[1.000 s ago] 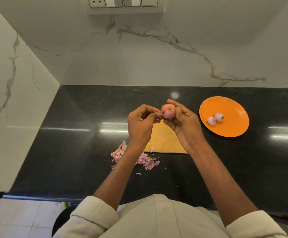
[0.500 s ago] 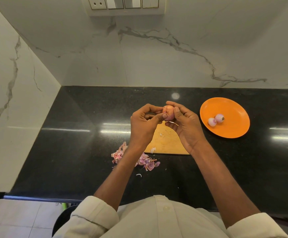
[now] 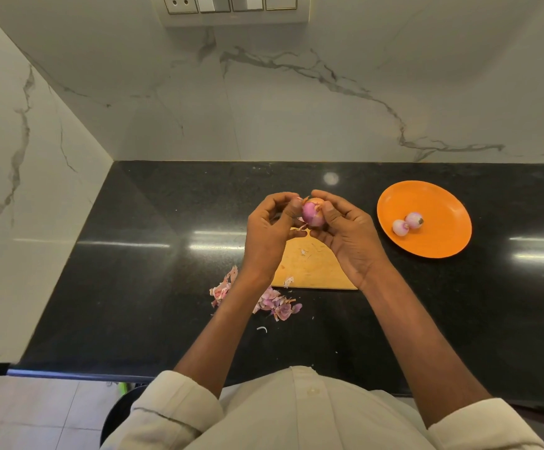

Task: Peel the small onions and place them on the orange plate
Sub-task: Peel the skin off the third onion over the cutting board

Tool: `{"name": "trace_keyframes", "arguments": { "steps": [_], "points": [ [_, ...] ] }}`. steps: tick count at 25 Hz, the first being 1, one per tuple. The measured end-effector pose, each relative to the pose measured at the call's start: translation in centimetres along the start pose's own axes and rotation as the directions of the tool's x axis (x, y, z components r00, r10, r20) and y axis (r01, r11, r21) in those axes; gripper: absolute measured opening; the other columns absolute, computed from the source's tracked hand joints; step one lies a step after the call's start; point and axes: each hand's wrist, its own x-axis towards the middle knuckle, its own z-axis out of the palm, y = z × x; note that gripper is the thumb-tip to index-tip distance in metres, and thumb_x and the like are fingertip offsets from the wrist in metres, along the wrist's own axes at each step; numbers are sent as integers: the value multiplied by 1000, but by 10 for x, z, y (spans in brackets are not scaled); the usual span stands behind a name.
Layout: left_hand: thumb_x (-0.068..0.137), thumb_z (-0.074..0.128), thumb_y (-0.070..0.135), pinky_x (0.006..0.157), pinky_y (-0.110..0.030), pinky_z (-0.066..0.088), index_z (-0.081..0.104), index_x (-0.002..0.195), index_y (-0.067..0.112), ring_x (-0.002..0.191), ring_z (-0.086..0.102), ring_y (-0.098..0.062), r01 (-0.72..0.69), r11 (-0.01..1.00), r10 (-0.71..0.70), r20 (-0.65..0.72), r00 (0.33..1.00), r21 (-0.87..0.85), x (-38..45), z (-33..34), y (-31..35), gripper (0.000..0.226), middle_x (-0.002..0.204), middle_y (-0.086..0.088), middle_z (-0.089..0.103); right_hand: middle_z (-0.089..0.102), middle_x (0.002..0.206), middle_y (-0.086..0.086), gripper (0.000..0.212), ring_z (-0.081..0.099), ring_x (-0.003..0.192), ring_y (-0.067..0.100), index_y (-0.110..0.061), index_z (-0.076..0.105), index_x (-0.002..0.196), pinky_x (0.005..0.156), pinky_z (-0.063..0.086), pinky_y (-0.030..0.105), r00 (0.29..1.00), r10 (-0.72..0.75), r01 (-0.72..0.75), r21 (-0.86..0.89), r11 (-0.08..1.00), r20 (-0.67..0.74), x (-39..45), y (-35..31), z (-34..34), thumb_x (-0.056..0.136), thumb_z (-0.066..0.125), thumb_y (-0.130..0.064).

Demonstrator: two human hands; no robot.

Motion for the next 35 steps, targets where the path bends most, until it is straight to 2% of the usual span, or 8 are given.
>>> {"name": "trace_keyframes", "arguments": {
  "steps": [5,10,14,18,21,26,30,35],
  "points": [
    [93,82,14,82,-41,67,67,135,11,102,75,-28,-1,995,-11,122,992,99,-3,5,-4,44,121,-12,71,75,122,6,25,73,114,28,-17,74,126,83,64,37,998,1,-5,-66,998,-55,1,5,0,105,61,-20],
    [99,76,13,88,-50,66,70,136,20,103,78,-31,88,995,-81,138,987,-51,-6,3,2,38,111,-17,78,79,108,0,18,74,105,24,-22,77,117,84,63,46,991,-84,60,-214,975,-108,1,6,2,103,66,-26],
    [103,71,15,84,-48,67,73,133,17,105,79,-24,24,999,-30,142,989,42,-8,8,1,31,115,-7,80,79,94,-7,16,74,92,8,-24,77,112,79,61,36,976,-150,92,-329,940,-157,1,4,2,103,66,-31],
    [99,76,12,80,-37,65,81,116,9,96,78,-21,-23,992,19,34,999,122,-3,3,-3,18,107,-6,81,75,100,-2,24,77,91,17,-17,73,113,69,64,28,975,-129,69,-300,951,-183,-1,3,1,104,62,-37],
    [98,77,13,82,-38,67,80,113,8,91,79,-20,-105,968,91,70,993,227,-6,-1,-2,16,101,-4,81,74,100,4,34,76,84,19,-12,74,110,63,61,24,974,-98,30,-314,949,-203,0,4,3,103,62,-43],
    [97,79,21,75,-38,67,78,107,14,83,76,-13,-321,820,254,201,946,475,-5,0,2,13,95,3,78,77,89,3,41,75,81,15,-12,76,99,63,61,23,966,-101,9,-362,932,-237,1,4,6,100,63,-50],
    [95,75,37,71,-34,64,71,98,25,78,72,-7,-362,621,337,181,924,695,-5,7,7,13,88,13,73,78,97,0,34,72,88,12,-23,78,113,68,60,25,988,-101,43,-413,910,-119,-1,1,6,108,53,-45],
    [96,75,34,68,-41,63,74,90,23,76,71,-13,-245,780,297,3,955,576,-2,14,1,12,82,11,70,79,108,-1,25,74,103,21,-20,76,122,78,64,34,996,-86,68,-347,935,-37,1,4,5,109,55,-27]
  ]
}}
